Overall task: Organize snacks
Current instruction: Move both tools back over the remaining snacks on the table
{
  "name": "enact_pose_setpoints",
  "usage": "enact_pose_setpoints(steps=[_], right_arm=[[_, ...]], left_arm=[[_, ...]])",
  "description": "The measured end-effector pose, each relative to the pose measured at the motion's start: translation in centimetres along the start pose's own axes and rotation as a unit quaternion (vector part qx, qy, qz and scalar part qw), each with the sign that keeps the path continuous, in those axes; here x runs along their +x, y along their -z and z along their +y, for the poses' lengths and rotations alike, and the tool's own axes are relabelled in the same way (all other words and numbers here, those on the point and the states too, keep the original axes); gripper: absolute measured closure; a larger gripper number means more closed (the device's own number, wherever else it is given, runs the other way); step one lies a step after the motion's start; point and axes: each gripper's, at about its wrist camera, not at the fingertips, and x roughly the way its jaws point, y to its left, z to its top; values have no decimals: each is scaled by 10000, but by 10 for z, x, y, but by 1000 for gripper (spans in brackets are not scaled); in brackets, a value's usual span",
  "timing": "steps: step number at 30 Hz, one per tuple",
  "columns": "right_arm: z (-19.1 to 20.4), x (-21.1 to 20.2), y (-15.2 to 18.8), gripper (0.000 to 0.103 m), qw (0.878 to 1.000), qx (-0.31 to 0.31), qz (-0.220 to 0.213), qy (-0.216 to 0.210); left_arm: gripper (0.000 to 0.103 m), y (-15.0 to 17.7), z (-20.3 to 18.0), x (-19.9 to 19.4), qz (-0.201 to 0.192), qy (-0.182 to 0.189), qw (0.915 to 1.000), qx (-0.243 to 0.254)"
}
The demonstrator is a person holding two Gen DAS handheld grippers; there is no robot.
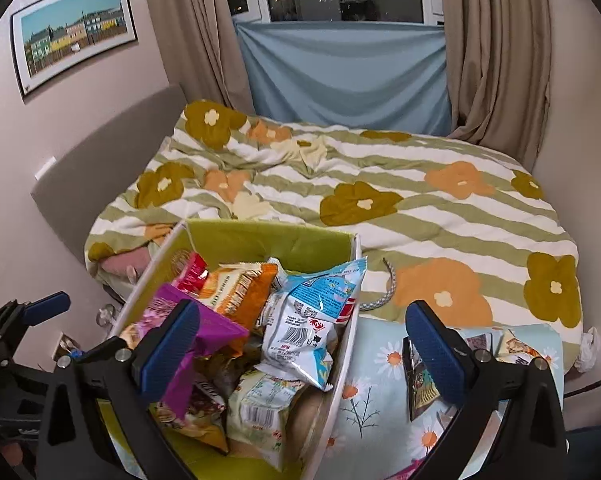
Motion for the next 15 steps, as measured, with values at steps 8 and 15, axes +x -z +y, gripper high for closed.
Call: enact_pose_setpoints(steps=[8, 15], right_arm=[[-2, -56, 11, 1, 9990, 69, -364, 260], [-32, -100, 41, 1, 9949, 577, -574, 590]], left_arm=[[0, 6, -17, -30, -230, 355, 9990, 120], [0, 12, -54, -31, -174, 934, 9942, 504]])
